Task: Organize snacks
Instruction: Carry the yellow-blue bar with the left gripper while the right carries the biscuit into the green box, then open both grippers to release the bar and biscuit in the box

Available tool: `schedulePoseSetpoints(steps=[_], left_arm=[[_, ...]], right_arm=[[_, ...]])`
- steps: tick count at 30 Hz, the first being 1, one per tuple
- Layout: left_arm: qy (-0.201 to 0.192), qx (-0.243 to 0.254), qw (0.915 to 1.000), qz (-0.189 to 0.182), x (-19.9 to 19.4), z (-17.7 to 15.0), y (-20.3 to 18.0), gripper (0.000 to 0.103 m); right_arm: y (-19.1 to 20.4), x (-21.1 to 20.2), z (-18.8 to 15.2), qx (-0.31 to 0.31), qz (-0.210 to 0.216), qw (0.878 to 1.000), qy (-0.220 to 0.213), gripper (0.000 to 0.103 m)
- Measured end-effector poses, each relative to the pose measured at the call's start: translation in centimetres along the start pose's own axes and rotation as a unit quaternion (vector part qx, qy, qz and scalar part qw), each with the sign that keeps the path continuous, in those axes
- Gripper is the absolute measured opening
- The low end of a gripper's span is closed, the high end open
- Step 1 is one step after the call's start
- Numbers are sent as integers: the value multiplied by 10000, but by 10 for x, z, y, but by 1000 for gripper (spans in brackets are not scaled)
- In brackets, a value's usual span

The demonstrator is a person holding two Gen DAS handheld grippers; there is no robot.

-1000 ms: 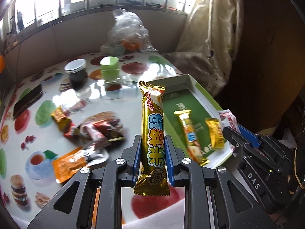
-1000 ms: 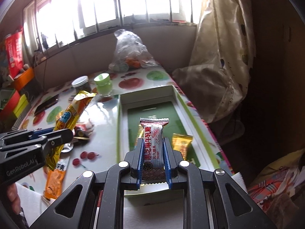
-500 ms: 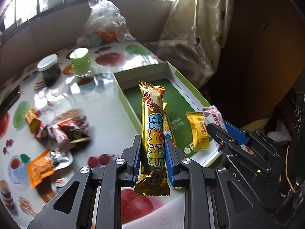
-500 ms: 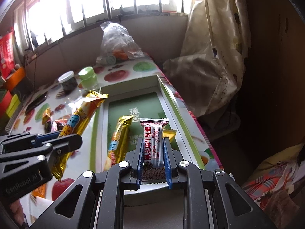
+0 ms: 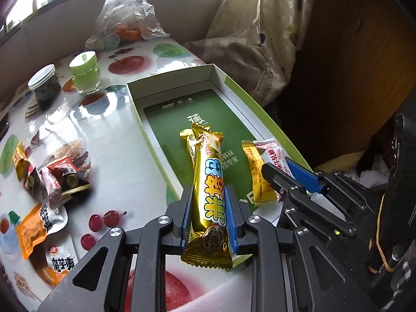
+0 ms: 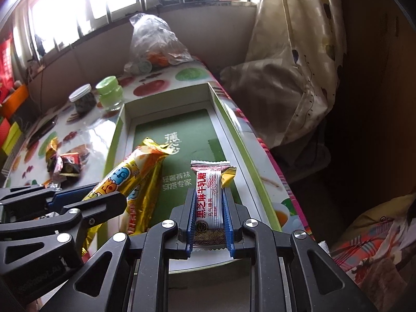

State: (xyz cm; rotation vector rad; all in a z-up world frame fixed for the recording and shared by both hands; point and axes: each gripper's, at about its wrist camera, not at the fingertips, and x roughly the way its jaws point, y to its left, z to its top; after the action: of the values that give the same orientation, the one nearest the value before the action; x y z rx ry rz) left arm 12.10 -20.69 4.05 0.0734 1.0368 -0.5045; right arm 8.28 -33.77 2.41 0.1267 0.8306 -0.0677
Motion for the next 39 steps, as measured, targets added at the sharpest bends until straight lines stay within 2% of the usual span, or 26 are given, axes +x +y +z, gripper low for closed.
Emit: schedulePoseSetpoints(steps=[7, 13, 20, 23, 26, 34, 39], left_arm=[[93, 3, 9999, -83, 7, 1, -2, 24], [163, 7, 9998, -104, 11, 2, 0, 26], [21, -54, 9997, -245, 1, 3, 4, 38], [-65, 3, 9998, -187, -6, 3, 4, 44], [-95, -73, 9996, -238, -11, 2, 8, 47], [-295, -54, 9995, -112, -32, -4, 20, 47], [-439, -201, 9988, 99, -50, -14, 46, 47]], right_arm=[[-3, 3, 1, 1, -3, 10000, -7, 19], [-5, 3, 1, 47, -62, 10000, 1, 27], [-8, 2, 0, 140, -152, 9998, 10, 35], [-6, -2, 0, 122, -157, 9998, -19, 36], [-5, -5, 0, 119, -204, 9997, -52, 40], [0, -19, 1, 108, -257, 9994, -203, 40], [8, -37, 5, 118, -118, 9990, -419, 40]])
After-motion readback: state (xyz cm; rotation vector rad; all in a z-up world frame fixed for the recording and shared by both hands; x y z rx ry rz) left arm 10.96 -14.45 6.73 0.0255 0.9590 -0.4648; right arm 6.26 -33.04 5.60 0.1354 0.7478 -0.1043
